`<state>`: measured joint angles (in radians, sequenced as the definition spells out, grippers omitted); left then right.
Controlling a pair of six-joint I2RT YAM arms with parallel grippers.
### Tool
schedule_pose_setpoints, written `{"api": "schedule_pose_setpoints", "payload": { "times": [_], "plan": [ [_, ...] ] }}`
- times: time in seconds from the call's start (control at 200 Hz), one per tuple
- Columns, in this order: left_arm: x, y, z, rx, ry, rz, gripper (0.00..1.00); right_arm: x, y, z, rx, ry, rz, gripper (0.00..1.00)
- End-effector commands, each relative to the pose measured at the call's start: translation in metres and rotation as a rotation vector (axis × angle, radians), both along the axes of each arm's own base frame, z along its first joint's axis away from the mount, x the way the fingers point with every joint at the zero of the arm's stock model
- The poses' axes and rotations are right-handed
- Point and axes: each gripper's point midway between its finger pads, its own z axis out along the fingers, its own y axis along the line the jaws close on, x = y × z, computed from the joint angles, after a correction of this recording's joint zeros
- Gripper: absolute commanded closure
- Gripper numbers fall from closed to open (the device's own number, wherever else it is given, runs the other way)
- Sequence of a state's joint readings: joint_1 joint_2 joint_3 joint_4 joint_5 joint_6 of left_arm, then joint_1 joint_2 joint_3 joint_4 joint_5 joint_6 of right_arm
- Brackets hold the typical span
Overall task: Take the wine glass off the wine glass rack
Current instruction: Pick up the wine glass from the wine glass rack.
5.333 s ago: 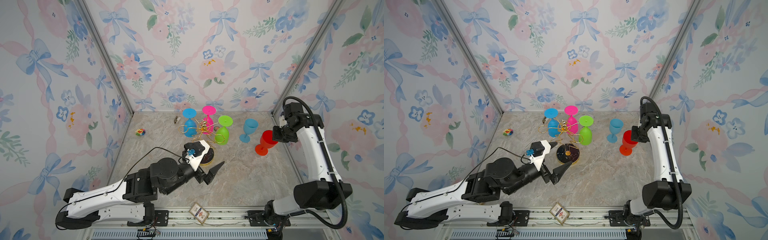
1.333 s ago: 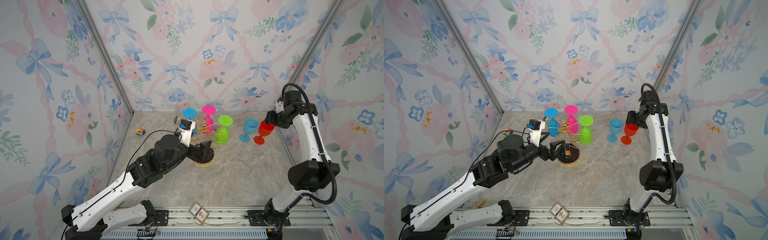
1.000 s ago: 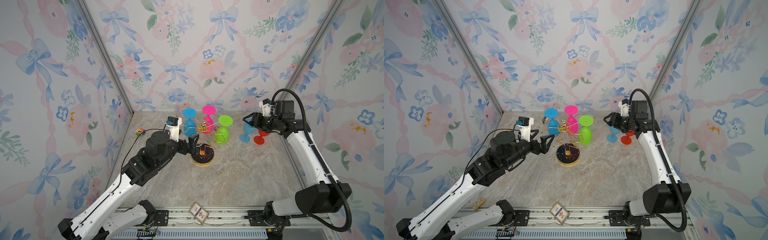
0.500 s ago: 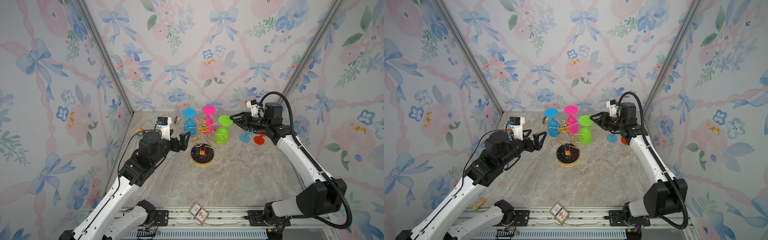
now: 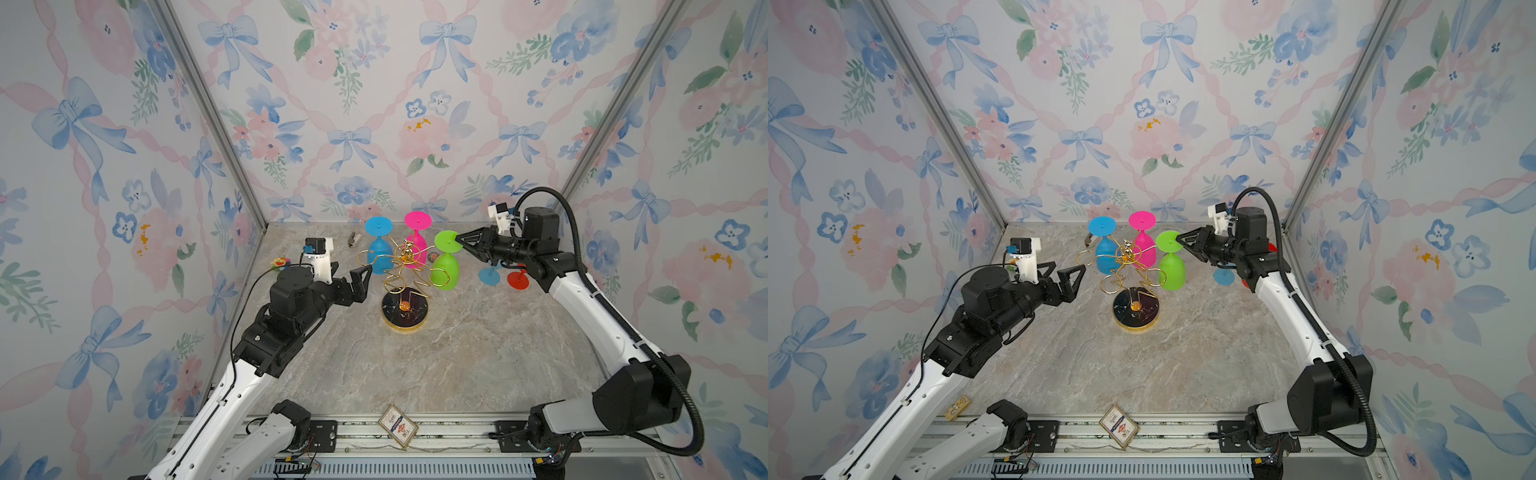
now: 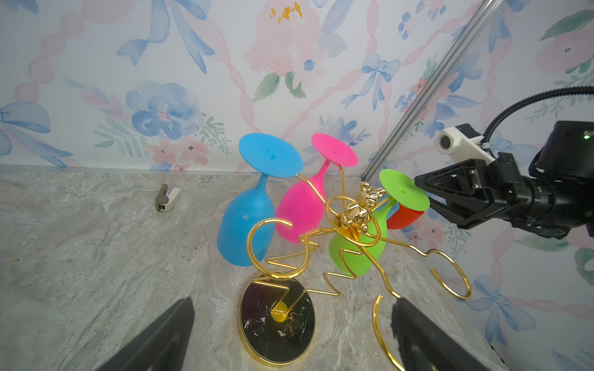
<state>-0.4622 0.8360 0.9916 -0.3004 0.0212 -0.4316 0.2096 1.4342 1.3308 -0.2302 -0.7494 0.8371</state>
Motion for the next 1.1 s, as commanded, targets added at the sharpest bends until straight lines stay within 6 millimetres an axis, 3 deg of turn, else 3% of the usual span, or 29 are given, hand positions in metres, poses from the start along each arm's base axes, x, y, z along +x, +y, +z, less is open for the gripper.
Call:
{"api": "schedule_pose_setpoints", "payload": {
  "times": [0.0, 0.58, 1.09],
  "plan": [
    [-0.002, 0.002, 0.002, -0.017, -0.014, -0.006, 0.02, -0.005, 0.005, 0.004, 0.016, -0.003, 0.019, 0.78],
    [-0.003, 0.003, -0.005, -0.018, -0.002, -0.004, 0.02, -0.009, 0.005, 0.002, 0.041, 0.014, 0.018, 0.96],
    [0.0, -0.002, -0.002, -0.042, -0.003, -0.018, 0.02, -0.019, 0.023, 0.016, 0.127, 0.004, 0.088, 1.0]
  ]
}}
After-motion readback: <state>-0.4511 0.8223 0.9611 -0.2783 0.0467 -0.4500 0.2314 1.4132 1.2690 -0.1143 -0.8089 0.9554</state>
